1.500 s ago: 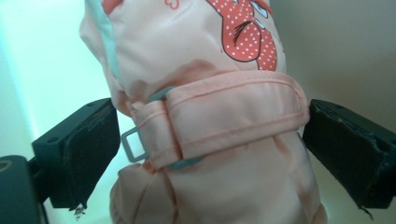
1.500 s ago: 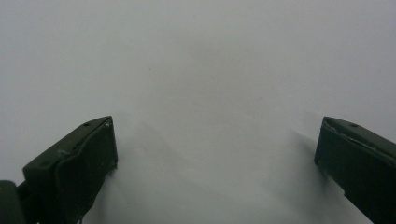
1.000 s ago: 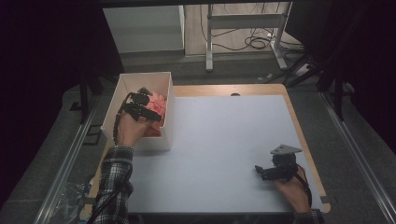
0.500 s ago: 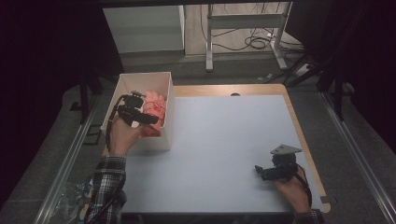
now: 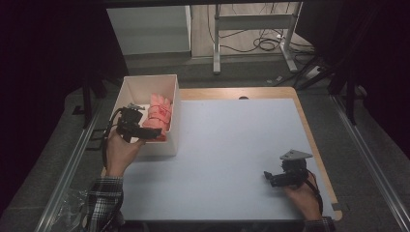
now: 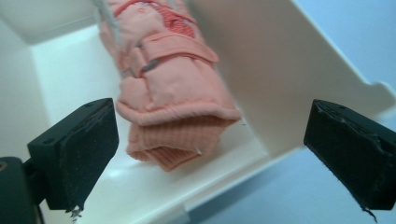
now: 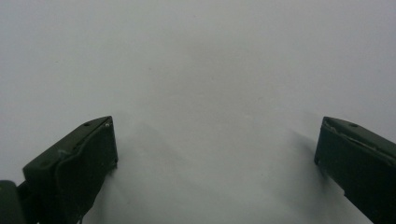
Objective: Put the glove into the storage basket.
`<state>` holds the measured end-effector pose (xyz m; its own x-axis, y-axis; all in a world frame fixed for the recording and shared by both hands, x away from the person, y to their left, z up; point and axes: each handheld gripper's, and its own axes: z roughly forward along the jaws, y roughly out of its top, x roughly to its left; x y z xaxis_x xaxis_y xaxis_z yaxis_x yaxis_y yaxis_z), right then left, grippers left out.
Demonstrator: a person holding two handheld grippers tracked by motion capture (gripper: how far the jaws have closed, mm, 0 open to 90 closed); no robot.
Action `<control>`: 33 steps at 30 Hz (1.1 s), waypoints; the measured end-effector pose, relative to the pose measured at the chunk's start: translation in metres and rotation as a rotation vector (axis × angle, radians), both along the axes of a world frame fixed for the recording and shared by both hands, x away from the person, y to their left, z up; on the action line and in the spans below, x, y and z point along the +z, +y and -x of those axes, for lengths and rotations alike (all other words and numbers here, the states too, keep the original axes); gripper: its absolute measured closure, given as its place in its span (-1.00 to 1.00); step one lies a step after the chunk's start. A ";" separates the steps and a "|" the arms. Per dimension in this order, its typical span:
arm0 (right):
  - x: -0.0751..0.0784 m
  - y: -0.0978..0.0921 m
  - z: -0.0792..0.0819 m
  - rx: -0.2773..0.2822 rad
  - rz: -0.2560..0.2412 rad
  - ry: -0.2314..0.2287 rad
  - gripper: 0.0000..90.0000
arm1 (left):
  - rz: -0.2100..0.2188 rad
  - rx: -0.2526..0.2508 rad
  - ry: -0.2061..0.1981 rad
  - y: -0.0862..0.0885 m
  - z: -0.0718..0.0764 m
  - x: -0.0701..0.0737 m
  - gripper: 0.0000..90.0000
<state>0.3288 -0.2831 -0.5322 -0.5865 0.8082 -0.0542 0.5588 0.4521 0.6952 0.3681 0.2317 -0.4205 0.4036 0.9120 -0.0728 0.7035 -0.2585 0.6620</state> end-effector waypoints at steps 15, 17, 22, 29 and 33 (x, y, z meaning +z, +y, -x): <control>0.000 0.000 0.000 0.001 0.000 -0.001 -1.00 | 0.001 -0.074 -0.060 -0.016 0.047 -0.015 -0.93; 0.000 0.000 0.000 0.001 0.000 -0.001 -1.00 | 0.017 -0.084 -0.074 -0.018 0.054 -0.019 -0.94; 0.000 0.000 0.000 0.001 0.000 -0.001 -1.00 | 0.062 -0.114 -0.089 -0.023 0.070 -0.036 -0.94; 0.000 0.000 0.000 0.002 0.000 -0.002 -1.00 | 0.096 -0.132 -0.105 -0.031 0.082 -0.073 -0.99; 0.000 0.000 0.000 0.001 0.000 -0.002 -1.00 | 0.084 -0.151 -0.116 -0.040 0.087 -0.097 -1.00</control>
